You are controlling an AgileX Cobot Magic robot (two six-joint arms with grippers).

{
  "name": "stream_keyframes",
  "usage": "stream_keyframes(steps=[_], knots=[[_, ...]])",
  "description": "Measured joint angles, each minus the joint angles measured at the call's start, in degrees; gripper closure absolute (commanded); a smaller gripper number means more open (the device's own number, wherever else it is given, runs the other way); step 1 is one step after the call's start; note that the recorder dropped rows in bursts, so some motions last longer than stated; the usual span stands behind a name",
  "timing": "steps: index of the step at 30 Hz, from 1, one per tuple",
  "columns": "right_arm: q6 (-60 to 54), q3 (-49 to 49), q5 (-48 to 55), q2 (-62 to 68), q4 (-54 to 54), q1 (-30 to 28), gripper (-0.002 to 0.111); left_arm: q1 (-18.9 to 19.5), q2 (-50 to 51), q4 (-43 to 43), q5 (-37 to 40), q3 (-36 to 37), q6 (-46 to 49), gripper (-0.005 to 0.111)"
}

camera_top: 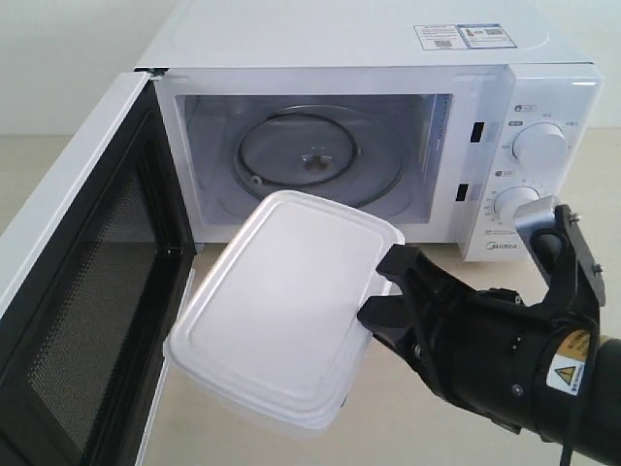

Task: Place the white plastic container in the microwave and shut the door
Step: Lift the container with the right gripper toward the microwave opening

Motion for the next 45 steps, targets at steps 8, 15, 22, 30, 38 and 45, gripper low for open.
stream_keyframes(steps=[8,15,22,30,38,45], knots=[[-1.03,0.08,-6.68,-0.34,8.5,1.57,0.108,0.0,0.0,0.0,0.0,0.0,0.0,0.102],[4.94,0.08,-13.95,5.06,8.33,1.57,0.108,0.0,0.0,0.0,0.0,0.0,0.0,0.102],[15.97,-0.03,-21.35,13.35,5.01,1.57,0.108,0.0,0.0,0.0,0.0,0.0,0.0,0.102],[18.4,-0.38,-25.23,17.32,7.28,1.57,0.109,0.0,0.0,0.0,0.0,0.0,0.0,0.102],[9.97,-6.09,-22.64,18.93,11.58,1.57,0.109,0.0,0.0,0.0,0.0,0.0,0.0,0.102],[6.25,-11.22,-20.63,23.17,17.41,1.57,0.109,0.0,0.0,0.0,0.0,0.0,0.0,0.102]])
